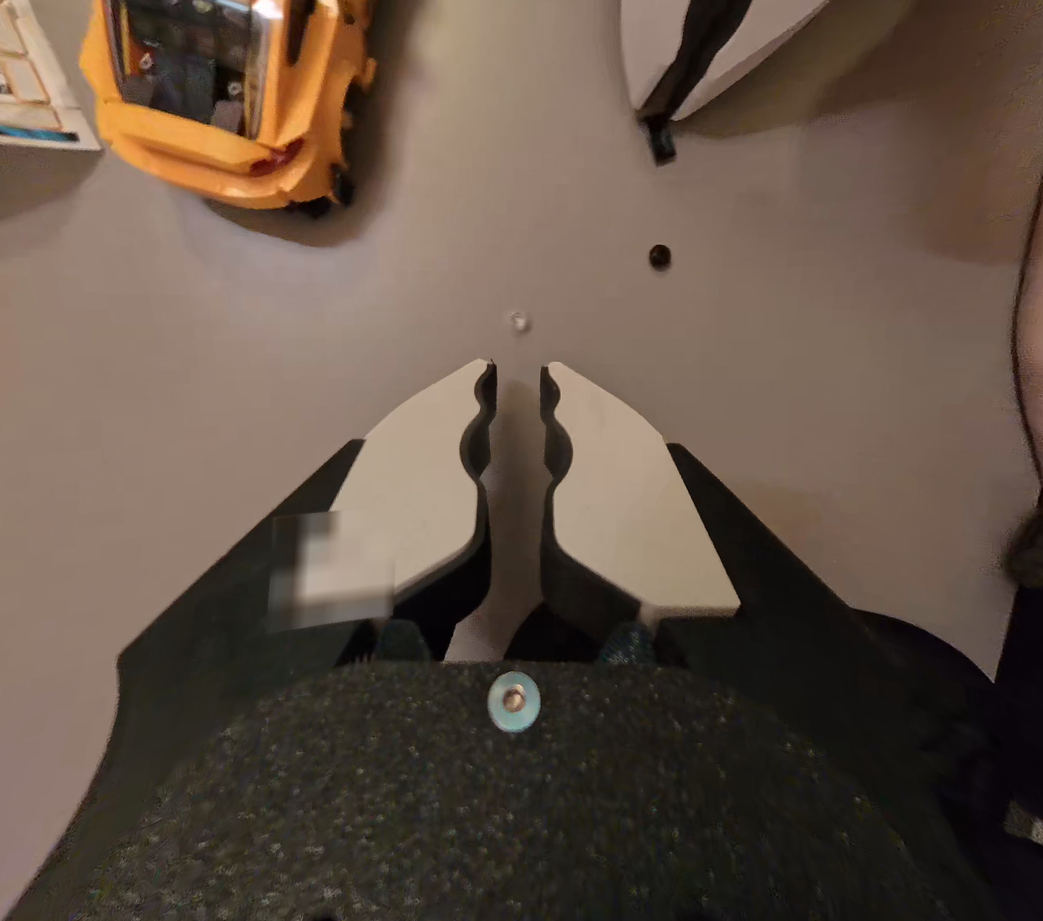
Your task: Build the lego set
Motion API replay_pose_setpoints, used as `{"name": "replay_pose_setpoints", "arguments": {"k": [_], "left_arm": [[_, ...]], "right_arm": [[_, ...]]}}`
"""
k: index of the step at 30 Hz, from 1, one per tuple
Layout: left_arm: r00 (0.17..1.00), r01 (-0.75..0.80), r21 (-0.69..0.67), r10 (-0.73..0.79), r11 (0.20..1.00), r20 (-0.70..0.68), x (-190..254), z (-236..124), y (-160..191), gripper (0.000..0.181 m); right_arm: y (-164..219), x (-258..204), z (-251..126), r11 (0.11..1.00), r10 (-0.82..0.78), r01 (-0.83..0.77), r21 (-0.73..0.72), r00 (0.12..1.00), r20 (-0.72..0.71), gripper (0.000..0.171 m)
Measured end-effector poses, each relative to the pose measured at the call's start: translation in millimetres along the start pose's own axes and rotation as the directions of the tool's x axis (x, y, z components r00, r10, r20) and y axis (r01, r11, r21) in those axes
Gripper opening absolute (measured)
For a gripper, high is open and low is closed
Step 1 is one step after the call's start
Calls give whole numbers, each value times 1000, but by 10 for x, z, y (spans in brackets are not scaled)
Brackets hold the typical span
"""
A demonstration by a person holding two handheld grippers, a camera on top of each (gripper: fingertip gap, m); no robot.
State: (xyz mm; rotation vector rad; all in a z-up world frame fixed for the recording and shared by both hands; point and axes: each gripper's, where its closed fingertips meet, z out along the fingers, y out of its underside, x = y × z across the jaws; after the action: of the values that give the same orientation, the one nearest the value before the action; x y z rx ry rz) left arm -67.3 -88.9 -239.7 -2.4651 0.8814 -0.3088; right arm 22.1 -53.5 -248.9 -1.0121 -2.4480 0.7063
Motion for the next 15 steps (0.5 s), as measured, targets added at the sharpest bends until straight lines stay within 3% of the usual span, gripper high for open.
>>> {"name": "replay_pose_setpoints", "arguments": {"k": [7, 15], "left_arm": [[1000, -3, 37, 3, 999, -1, -18, 137, -63, 19], [999, -47, 57, 47, 997, -1, 12, 200, -113, 6]], "right_arm": [[-19, 26, -90, 998, -15, 12, 69, 999, 38, 15], [-30, 122, -303, 981, 77, -72, 180, 997, -22, 15]]}}
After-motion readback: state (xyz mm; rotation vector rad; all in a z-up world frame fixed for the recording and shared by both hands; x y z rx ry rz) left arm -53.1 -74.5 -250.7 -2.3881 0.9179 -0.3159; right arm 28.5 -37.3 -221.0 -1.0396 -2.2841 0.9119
